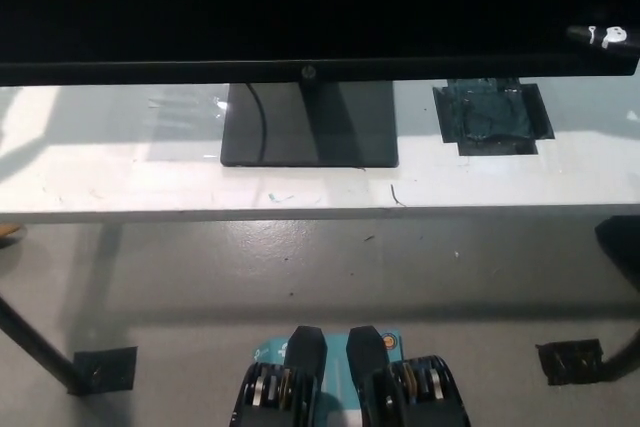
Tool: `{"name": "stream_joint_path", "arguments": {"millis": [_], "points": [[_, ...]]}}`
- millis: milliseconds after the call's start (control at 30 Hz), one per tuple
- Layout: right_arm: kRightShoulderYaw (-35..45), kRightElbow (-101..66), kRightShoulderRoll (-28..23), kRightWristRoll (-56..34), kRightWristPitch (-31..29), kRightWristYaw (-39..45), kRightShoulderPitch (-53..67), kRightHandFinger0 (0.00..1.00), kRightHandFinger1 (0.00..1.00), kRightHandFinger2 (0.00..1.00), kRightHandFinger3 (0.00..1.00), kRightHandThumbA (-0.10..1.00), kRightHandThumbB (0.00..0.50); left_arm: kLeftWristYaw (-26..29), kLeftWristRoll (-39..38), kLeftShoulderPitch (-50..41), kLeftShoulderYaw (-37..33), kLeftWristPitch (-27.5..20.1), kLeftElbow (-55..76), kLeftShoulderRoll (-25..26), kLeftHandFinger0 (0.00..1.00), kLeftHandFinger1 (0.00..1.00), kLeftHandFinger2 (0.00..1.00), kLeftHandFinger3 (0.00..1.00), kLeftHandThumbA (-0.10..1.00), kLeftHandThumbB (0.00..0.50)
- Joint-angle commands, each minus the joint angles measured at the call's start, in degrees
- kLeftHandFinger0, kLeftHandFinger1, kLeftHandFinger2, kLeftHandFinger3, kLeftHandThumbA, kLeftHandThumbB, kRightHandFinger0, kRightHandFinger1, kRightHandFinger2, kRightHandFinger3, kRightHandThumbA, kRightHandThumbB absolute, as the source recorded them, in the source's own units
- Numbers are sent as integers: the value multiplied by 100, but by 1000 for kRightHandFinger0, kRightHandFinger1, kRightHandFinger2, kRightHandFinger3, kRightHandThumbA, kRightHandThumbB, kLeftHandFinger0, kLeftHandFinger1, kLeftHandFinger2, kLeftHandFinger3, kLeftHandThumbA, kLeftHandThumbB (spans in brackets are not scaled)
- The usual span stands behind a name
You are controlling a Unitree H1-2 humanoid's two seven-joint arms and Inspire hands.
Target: The monitor is placed at the center of the table and the robot uses both its hand to grab the left and right sides of the monitor to tilt the angle of the monitor downwards
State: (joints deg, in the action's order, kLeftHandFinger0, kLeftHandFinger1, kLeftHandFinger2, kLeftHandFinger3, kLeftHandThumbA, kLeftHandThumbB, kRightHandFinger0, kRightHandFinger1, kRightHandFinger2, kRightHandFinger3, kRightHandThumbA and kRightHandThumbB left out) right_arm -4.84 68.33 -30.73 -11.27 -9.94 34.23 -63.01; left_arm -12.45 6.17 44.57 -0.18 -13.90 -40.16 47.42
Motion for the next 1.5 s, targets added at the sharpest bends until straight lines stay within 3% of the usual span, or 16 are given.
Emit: {"name": "stream_joint_path", "arguments": {"millis": [0,100,200,267,367,467,567,600,767,800,1000,1067,1233,1267,1367,1467], "points": [[-260,173,-95,380,305,694,-564,1000,1000,1000,1000,826,335,31,227,504,-71,-357,-122,138,1000,1000,1000,1000,1000,478],[-407,216,-124,495,314,826,-671,1000,1000,1000,1000,790,347,-178,48,657,-68,-275,-297,21,1000,1000,1000,1000,977,498],[-497,209,-180,579,287,954,-679,1000,1000,1000,1000,753,354,-220,123,766,-135,-277,-396,-62,1000,1000,1000,1000,940,454],[-446,267,-194,526,338,1044,-687,1000,1000,1000,1000,710,400,-291,129,811,-171,-262,-455,-83,1000,1000,1000,1000,921,443],[-430,263,-211,562,338,1062,-697,1000,1000,1000,1000,664,429,-400,132,897,-243,-319,-622,-107,1000,1000,1000,1000,897,420],[-374,344,-216,561,341,1093,-739,1000,1000,1000,1000,612,499,-499,87,1042,-298,-533,-951,-169,1000,1000,1000,1000,878,445],[-360,340,-215,577,351,1090,-749,1000,1000,1000,1000,600,500,-568,67,1167,-323,-737,-1222,-216,1000,1000,1000,1000,878,488],[-429,329,-228,684,285,1039,-757,1000,1000,1000,1000,602,484,-520,194,1166,-389,-693,-1183,-209,1000,1000,1000,1000,929,500],[-594,365,-202,951,122,832,-811,1000,1000,1000,1000,580,500,-539,265,1334,-516,-645,-1473,-271,1000,1000,1000,1000,916,500],[-694,353,-194,1071,-72,779,-801,1000,1000,1000,1000,597,500,-558,327,1390,-584,-563,-1564,-287,1000,1000,1000,1000,886,477],[-751,442,-122,1136,10,758,-850,1000,1000,1000,1000,526,500,-556,386,1453,-699,-537,-1676,-320,1000,1000,1000,1000,875,500],[-1094,534,28,1533,-88,425,-898,1000,1000,1000,1000,521,500,-2,1222,1535,-1282,-954,-2037,-301,1000,1000,1000,1000,921,500],[-1522,568,67,1894,-327,-33,-939,1000,1000,1000,1000,576,500,216,1316,1648,-1570,-1087,-2272,-348,1000,1000,1000,1000,876,500],[-1621,564,119,2021,-355,-251,-960,1000,1000,1000,1000,514,482,307,1544,1746,-1766,-1178,-2349,-344,1000,1000,1000,1000,824,481],[-1885,587,256,2360,-527,-944,-1029,1000,1000,1000,1000,489,493,787,2338,2080,-2515,-1303,-2629,-340,1000,1000,1000,1000,829,470],[-2067,663,334,2553,-603,-1439,-1082,1000,1000,1000,1000,461,500,1233,2666,2241,-3002,-1303,-2753,-332,1000,1000,1000,1000,804,463]]}}
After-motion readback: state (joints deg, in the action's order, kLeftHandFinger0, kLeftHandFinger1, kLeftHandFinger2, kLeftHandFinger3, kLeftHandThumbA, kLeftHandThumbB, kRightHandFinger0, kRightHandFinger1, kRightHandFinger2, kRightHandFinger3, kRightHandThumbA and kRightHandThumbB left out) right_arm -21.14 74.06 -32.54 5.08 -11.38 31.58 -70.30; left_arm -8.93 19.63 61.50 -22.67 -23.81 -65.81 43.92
